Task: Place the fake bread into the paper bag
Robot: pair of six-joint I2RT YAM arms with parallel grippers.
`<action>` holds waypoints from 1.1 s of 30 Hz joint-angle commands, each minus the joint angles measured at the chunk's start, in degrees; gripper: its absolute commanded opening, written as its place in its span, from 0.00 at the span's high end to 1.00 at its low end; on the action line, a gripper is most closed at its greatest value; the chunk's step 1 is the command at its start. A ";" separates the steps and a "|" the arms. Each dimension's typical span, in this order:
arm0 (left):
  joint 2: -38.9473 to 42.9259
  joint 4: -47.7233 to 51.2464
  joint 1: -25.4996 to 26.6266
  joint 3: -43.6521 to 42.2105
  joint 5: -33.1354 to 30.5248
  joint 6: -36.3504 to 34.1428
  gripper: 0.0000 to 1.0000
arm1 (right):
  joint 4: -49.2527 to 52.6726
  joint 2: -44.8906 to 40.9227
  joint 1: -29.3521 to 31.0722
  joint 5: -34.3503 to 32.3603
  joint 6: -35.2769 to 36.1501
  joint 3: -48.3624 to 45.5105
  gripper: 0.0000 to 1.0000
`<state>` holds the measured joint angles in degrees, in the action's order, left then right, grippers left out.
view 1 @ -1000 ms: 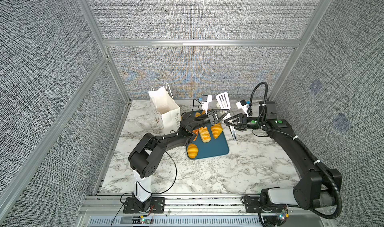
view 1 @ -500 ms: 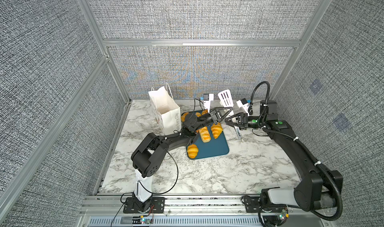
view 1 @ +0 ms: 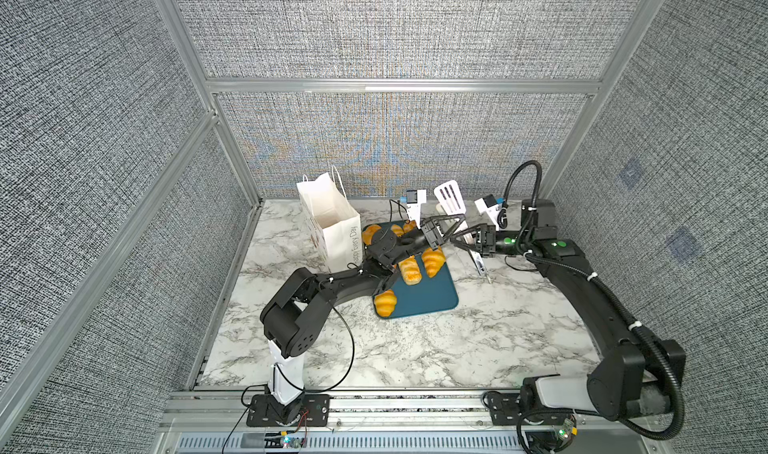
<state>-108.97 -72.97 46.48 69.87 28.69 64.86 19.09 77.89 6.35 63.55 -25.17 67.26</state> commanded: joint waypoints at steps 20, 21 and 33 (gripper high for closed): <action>0.08 -11.08 0.25 -2.76 3.06 1.68 0.76 | 5.42 -1.11 -2.64 -1.37 3.62 0.58 0.31; 0.44 -10.93 0.05 -3.50 2.77 1.54 0.72 | 6.41 -1.19 -3.09 -1.32 4.39 0.74 0.31; 3.66 -3.31 -3.02 -10.22 1.46 0.09 0.47 | 28.63 1.04 -4.41 -15.72 20.17 4.86 0.31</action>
<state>-106.08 -78.65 43.88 60.07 29.98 66.11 39.48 78.22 2.00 54.76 -11.20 71.24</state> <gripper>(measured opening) 0.526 0.691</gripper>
